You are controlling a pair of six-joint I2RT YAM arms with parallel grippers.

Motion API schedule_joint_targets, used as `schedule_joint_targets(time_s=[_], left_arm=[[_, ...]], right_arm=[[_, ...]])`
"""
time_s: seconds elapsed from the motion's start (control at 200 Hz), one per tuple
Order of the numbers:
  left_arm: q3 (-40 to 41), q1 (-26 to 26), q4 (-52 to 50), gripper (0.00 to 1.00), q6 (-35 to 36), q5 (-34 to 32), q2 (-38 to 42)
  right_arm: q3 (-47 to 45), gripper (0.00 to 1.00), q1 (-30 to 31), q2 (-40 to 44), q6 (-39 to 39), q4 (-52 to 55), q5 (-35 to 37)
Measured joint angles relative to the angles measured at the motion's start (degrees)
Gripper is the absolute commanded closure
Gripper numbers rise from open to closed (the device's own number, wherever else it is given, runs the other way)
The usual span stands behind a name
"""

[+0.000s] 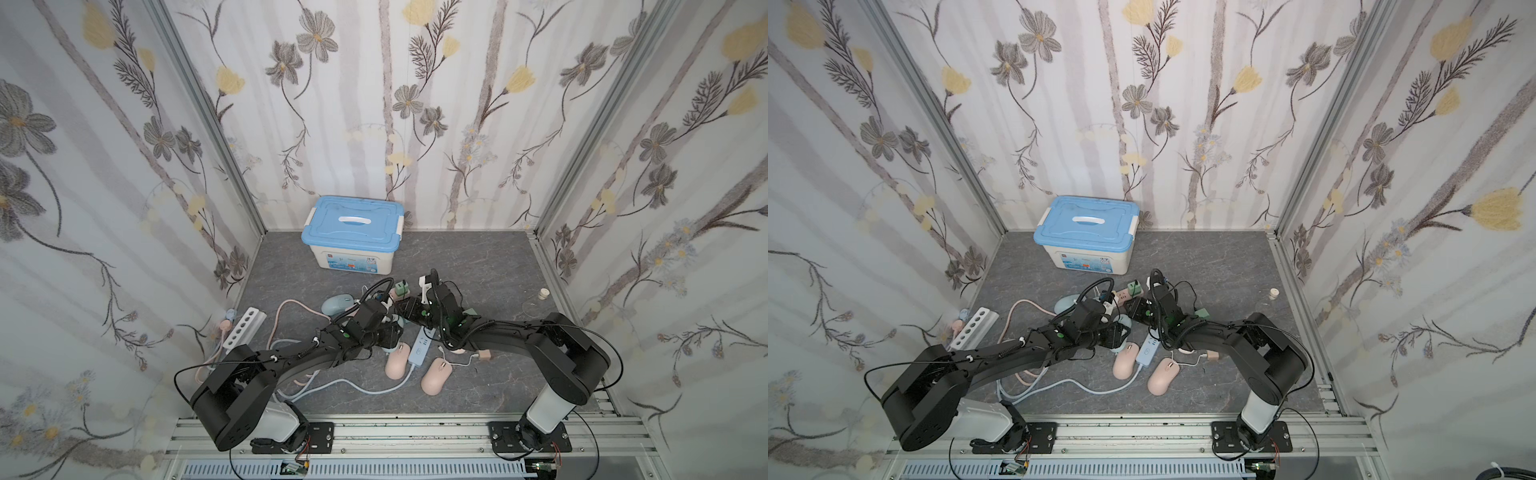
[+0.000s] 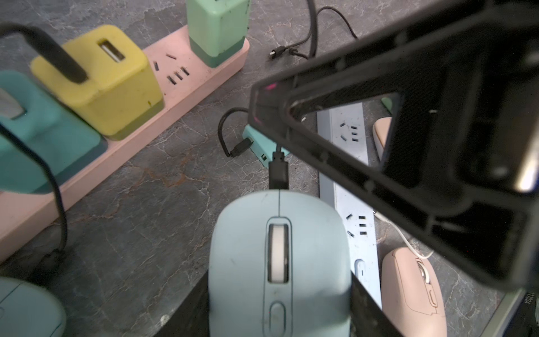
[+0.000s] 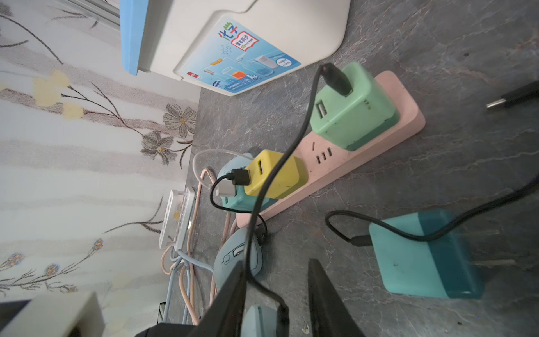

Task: Unplug the wireless mouse
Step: Remove the power cord from the mouse, then place the mouse at the center of the board, then place the power cord at the center of the board.

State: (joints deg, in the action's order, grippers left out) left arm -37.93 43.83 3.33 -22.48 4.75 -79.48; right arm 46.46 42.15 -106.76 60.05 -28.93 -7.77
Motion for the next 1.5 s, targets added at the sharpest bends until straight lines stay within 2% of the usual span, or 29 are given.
schedule_joint_targets(time_s=[0.25, 0.46, 0.789, 1.089, 1.229, 1.289, 1.404, 1.499], left_arm=[[0.70, 0.07, 1.09, 1.00, 0.13, 0.63, 1.38], [0.72, 0.11, 1.11, 1.00, 0.17, 0.61, 2.08], [0.42, 0.74, 0.07, 1.00, -1.79, 0.02, 2.21], [-2.56, 1.62, -10.08, 1.00, -6.51, 0.52, 0.61], [-5.75, 1.70, -16.76, 1.00, -9.14, -2.34, -0.50], [-7.19, 1.68, -19.41, 1.00, -10.03, -4.22, -1.88], [-8.46, 1.60, -22.91, 1.00, -11.61, -6.78, -4.87], [-8.63, 1.60, -24.96, 1.00, -12.55, -7.76, -6.84]], right_arm=[[0.28, 0.80, -0.07, -1.27, 1.49, -2.01, -1.38], [0.24, 1.00, -0.07, -1.60, 2.47, -3.32, -2.56], [0.17, 1.00, -0.50, -1.68, 2.34, -4.00, -3.17], [1.90, 1.00, -1.99, -1.70, 1.31, -4.48, -3.04], [2.43, 1.00, -2.01, -1.88, 1.36, -3.30, -3.32], [2.43, 0.88, -1.99, -1.84, 1.38, -2.54, -3.48], [0.87, 0.54, -1.51, -1.14, 1.57, -1.42, -3.63], [-0.96, 0.43, -1.05, 0.44, 1.33, -1.38, -3.63]])
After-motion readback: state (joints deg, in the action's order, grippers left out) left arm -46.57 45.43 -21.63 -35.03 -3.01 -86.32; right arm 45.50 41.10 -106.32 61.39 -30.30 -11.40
